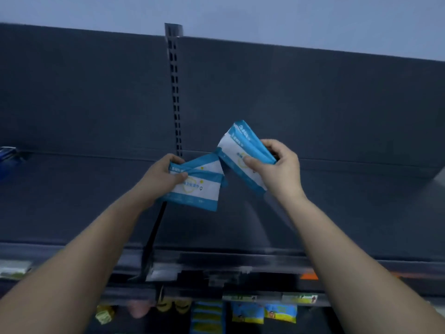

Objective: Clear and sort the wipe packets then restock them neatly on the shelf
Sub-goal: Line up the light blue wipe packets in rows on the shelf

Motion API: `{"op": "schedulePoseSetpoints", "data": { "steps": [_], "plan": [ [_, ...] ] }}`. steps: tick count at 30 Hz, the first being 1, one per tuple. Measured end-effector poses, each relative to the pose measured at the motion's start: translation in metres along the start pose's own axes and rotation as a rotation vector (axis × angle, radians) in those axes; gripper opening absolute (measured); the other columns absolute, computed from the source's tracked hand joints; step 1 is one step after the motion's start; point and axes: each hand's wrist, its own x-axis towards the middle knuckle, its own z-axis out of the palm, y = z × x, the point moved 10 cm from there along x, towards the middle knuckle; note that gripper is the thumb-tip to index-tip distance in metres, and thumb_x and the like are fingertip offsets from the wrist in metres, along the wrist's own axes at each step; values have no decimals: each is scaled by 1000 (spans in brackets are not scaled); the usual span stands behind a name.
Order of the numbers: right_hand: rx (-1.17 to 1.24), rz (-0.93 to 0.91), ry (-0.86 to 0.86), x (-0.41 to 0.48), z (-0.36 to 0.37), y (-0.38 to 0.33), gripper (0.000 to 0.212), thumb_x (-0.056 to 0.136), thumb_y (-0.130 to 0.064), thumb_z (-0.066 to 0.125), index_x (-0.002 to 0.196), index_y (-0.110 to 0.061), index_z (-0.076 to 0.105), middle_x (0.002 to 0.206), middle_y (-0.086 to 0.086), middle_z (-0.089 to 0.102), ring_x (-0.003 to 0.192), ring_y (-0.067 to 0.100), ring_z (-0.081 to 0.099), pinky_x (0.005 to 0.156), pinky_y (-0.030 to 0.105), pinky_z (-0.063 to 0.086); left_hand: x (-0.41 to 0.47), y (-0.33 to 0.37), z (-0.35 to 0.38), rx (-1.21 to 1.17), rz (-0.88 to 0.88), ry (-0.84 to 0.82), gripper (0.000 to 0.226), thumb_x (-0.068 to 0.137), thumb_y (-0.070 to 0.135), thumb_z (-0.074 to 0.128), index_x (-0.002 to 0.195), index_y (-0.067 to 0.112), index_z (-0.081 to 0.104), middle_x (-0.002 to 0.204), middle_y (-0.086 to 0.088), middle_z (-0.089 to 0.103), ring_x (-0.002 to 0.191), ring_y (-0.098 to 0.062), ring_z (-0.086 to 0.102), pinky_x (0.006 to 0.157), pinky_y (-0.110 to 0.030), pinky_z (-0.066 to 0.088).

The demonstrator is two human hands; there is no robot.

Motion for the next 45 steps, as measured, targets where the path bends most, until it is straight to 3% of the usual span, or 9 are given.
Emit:
{"op": "schedulePoseSetpoints", "data": {
  "steps": [8,15,19,23,26,31,34,39,45],
  "plan": [
    [-121,142,-351,46,31,52,27,69,-2,83,86,-20,71,81,-3,72,70,8,65,70,25,52,99,5,64,69,-6,-149,13,91,12,62,94,22,54,94,-7,64,74,-20,61,61,-29,49],
    [-338,245,-563,61,60,98,30,69,-4,82,94,-15,70,88,0,70,74,8,61,72,21,49,133,-5,88,-9,48,-117,29,87,-1,62,85,28,60,110,-10,61,100,-25,61,86,-37,53],
    [-400,238,-620,75,77,116,33,71,-4,79,98,-18,67,103,2,68,89,15,64,83,31,52,138,-15,84,-8,82,-13,33,84,-1,66,103,24,59,116,-7,54,110,-18,53,97,-33,46],
    [-577,192,-640,90,87,129,48,74,-18,80,119,-23,64,112,-8,61,101,9,56,85,22,44,127,-35,77,-248,-96,123,33,93,22,61,124,18,52,116,0,52,96,-14,56,76,-28,50],
    [-575,151,-614,98,92,129,53,74,-20,81,123,-24,61,109,-10,56,104,6,54,85,17,39,119,-47,85,-340,-215,98,62,84,42,68,135,21,40,116,0,55,94,-9,57,76,-25,48],
    [-613,131,-313,108,72,137,70,63,-37,86,123,-19,53,116,0,48,114,15,45,97,29,41,124,-45,104,-264,-248,-133,117,66,13,86,152,23,7,125,0,52,110,-15,54,93,-30,48],
    [-612,326,-302,105,60,156,96,58,-50,86,135,-17,39,127,0,47,123,19,43,103,33,40,127,-45,104,-295,-253,-119,117,66,4,85,152,22,8,124,-1,53,111,-17,55,94,-32,48],
    [-68,440,-448,95,77,157,101,70,-2,83,148,-15,19,108,-12,54,93,-1,54,67,4,47,122,-27,112,-355,-108,-101,96,71,-7,77,145,24,25,108,1,58,97,-11,61,80,-29,54],
    [-108,187,-358,102,70,146,110,70,-18,85,151,-34,13,136,-7,47,123,6,49,104,26,43,120,-12,106,-251,134,-35,109,71,1,81,148,35,12,114,7,52,100,0,60,83,-19,53]
  ]
}}
